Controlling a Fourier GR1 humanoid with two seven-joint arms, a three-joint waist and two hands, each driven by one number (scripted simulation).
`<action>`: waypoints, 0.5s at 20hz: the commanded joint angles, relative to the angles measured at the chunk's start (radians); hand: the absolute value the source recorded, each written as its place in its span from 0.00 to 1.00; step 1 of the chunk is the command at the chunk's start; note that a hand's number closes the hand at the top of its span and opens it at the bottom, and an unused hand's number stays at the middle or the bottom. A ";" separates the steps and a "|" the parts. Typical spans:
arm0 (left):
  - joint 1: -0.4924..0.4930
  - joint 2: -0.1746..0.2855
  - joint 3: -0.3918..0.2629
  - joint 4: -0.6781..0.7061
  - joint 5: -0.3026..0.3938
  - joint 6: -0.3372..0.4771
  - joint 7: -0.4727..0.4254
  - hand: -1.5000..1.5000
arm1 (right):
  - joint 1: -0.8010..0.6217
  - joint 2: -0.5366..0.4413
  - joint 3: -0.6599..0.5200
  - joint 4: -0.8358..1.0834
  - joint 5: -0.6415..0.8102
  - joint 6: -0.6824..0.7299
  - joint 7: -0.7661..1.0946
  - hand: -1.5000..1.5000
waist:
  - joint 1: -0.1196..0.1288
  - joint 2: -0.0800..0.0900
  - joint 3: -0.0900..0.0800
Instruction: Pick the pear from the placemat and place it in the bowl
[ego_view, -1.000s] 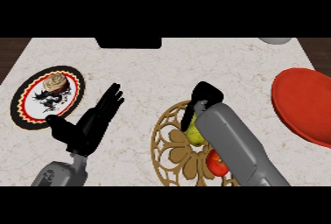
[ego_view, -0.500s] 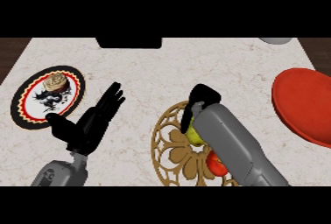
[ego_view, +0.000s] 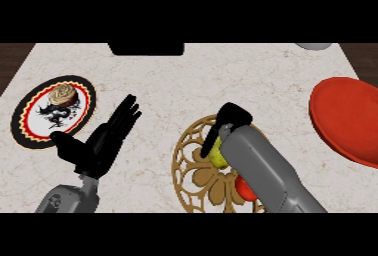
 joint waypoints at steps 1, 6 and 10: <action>-0.002 -0.047 -0.040 -0.020 -0.040 0.041 0.010 0.50 | -0.005 0.016 -0.007 0.003 0.013 0.016 0.230 0.00 | -0.004 0.002 0.001; 0.021 -0.026 -0.013 -0.022 -0.025 0.006 -0.002 0.50 | -0.006 0.016 0.018 0.004 0.005 -0.051 0.235 0.00 | 0.007 0.003 0.000; 0.000 -0.036 0.008 0.009 -0.028 0.002 -0.007 0.50 | 0.075 0.016 0.040 -0.027 0.042 -0.101 0.182 1.00 | -0.002 0.005 0.001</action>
